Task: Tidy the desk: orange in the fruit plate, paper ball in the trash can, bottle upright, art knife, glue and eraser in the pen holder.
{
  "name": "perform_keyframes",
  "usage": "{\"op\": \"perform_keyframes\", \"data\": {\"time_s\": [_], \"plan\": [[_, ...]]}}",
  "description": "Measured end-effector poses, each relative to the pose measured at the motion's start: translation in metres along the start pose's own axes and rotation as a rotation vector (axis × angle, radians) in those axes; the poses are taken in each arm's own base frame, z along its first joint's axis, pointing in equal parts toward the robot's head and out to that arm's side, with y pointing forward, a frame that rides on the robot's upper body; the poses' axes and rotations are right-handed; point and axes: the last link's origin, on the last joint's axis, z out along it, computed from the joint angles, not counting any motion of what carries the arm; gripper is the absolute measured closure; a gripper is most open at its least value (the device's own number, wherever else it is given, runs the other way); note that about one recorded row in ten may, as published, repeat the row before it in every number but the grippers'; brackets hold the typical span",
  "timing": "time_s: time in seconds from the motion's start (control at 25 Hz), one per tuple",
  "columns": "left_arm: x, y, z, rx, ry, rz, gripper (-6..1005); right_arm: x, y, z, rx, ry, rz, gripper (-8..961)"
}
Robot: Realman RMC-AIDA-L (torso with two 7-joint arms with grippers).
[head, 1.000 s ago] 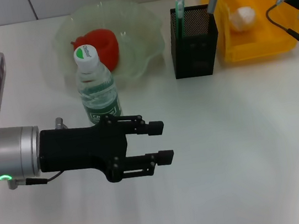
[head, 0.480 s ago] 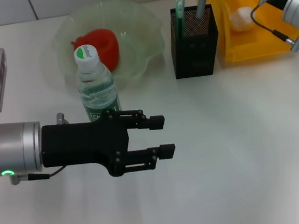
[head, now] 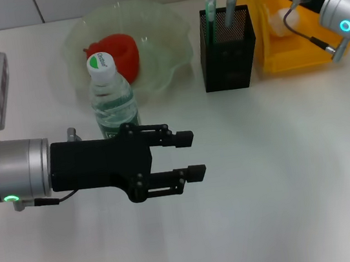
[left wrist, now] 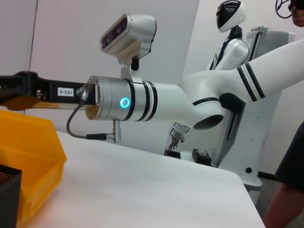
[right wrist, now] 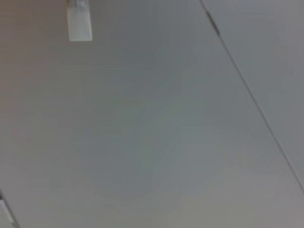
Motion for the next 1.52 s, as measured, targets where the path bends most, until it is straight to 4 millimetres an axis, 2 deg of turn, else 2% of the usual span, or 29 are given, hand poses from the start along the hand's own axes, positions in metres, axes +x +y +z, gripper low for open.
{"op": "perform_keyframes", "data": {"time_s": [0.24,0.48,0.6,0.64,0.68,0.72,0.76,0.8,0.84,0.88,0.92,0.96,1.0,1.04,1.08,1.2,1.24,1.28,1.36,1.44,1.52], "plan": [[0.002,-0.002,0.002,0.001,-0.007,0.002,406,0.002,0.008,0.01,-0.026,0.045,-0.029,820],[0.002,-0.002,0.002,0.002,-0.005,-0.004,406,-0.001,0.008,0.008,-0.043,0.035,-0.013,682],[0.002,-0.002,0.001,0.003,0.002,-0.024,401,-0.004,0.012,-0.001,-0.089,0.007,-0.015,616],[0.002,-0.001,0.0,0.003,0.011,-0.038,398,-0.009,0.015,-0.012,-0.141,-0.03,-0.017,597],[0.002,-0.001,0.0,0.003,0.011,-0.038,394,-0.009,0.015,-0.012,-0.141,-0.03,-0.017,577],[0.001,0.001,-0.001,0.002,0.019,-0.045,390,-0.016,0.017,-0.027,-0.192,-0.069,-0.021,558],[0.001,0.001,-0.002,0.002,0.022,-0.047,387,-0.016,0.017,-0.027,-0.192,-0.069,-0.021,538],[0.001,0.002,-0.003,0.0,0.031,-0.05,383,-0.019,0.019,-0.036,-0.228,-0.084,-0.029,519],[0.001,0.004,-0.005,-0.002,0.041,-0.053,379,-0.024,0.024,-0.055,-0.296,-0.098,-0.061,519],[0.001,0.006,-0.009,-0.004,0.056,-0.056,376,-0.024,0.024,-0.055,-0.296,-0.098,-0.061,519],[0.001,0.009,-0.013,-0.01,0.069,-0.056,372,-0.025,0.028,-0.078,-0.36,-0.091,-0.108,520],[0.001,0.011,-0.016,-0.013,0.077,-0.056,368,-0.025,0.028,-0.078,-0.36,-0.091,-0.108,520],[0.001,0.014,-0.02,-0.025,0.088,-0.048,365,-0.024,0.031,-0.092,-0.393,-0.082,-0.131,520],[0.0,0.02,-0.028,-0.045,0.099,-0.036,361,-0.021,0.035,-0.115,-0.458,-0.056,-0.171,481],[-0.001,0.025,-0.033,-0.061,0.106,-0.026,357,-0.021,0.035,-0.115,-0.458,-0.056,-0.171,442],[-0.005,0.04,-0.055,-0.102,0.127,-0.008,346,-0.011,0.046,-0.157,-0.631,0.048,-0.25,325],[-0.005,0.04,-0.055,-0.102,0.127,-0.008,343,-0.005,0.05,-0.178,-0.72,0.124,-0.262,309],[-0.01,0.045,-0.069,-0.071,0.152,-0.018,339,-0.005,0.05,-0.178,-0.72,0.124,-0.262,292],[-0.017,0.049,-0.08,-0.019,0.173,-0.019,332,0.003,0.05,-0.188,-0.751,0.192,-0.247,260],[-0.025,0.055,-0.089,0.022,0.184,-0.025,324,0.015,0.052,-0.192,-0.771,0.27,-0.225,227],[-0.03,0.057,-0.091,0.04,0.186,-0.035,317,0.019,0.054,-0.191,-0.778,0.287,-0.219,194]]}}
